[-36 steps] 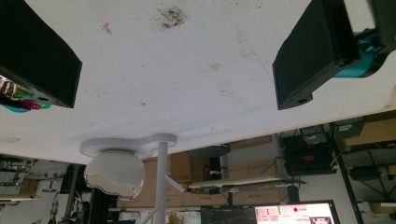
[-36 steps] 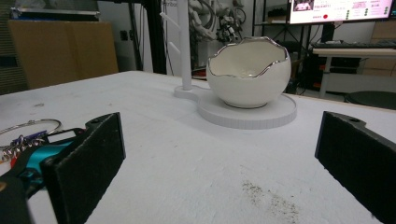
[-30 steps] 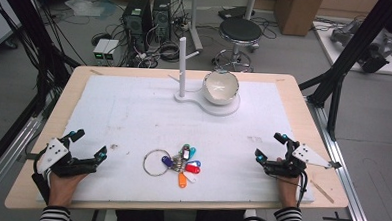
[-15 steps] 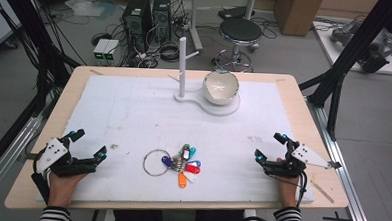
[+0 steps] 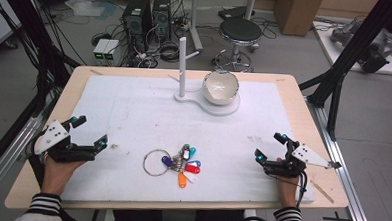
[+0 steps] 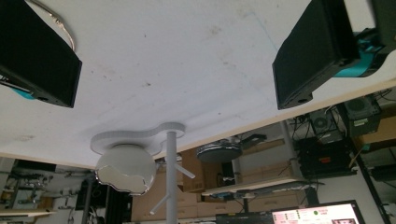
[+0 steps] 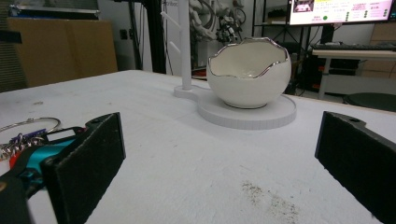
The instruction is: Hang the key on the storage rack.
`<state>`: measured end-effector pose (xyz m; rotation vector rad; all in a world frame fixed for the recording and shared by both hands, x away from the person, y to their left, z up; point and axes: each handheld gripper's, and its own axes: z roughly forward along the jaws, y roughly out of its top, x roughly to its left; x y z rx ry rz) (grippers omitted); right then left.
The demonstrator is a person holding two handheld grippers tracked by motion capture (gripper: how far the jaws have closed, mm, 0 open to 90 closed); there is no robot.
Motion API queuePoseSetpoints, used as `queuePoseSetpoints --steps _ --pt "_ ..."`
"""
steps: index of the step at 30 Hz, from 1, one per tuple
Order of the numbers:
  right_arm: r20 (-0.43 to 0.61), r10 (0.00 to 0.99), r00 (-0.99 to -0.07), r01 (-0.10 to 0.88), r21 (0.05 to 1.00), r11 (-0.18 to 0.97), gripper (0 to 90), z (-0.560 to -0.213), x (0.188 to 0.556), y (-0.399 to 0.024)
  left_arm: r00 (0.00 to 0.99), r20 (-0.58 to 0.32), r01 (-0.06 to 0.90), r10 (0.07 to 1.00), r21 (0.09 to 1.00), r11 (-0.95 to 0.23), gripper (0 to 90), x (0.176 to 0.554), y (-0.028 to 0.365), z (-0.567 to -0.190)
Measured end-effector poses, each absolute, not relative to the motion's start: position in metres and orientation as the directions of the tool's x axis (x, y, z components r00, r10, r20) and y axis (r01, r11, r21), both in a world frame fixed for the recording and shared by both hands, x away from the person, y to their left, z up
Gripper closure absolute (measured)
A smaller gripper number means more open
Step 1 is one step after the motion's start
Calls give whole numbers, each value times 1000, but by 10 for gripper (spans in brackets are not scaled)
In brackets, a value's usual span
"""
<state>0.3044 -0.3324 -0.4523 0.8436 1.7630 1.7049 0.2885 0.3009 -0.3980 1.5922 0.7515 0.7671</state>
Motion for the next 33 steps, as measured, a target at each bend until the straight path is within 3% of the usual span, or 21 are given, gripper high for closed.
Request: queuePoseSetpoints --steps 10,16,25,33 --pt "41 753 -657 67 998 4 11 -452 304 -332 680 122 123 723 953 -276 18 313 283 -354" --pt "41 753 -657 66 998 4 11 -452 304 -332 769 162 154 618 892 -425 18 329 257 -329" --pt "36 753 -657 64 998 8 11 -452 304 -332 857 188 161 479 787 -596 18 345 216 -316" --pt "37 754 -656 65 998 8 11 -452 304 -332 894 173 188 413 692 -697 18 354 188 -324"
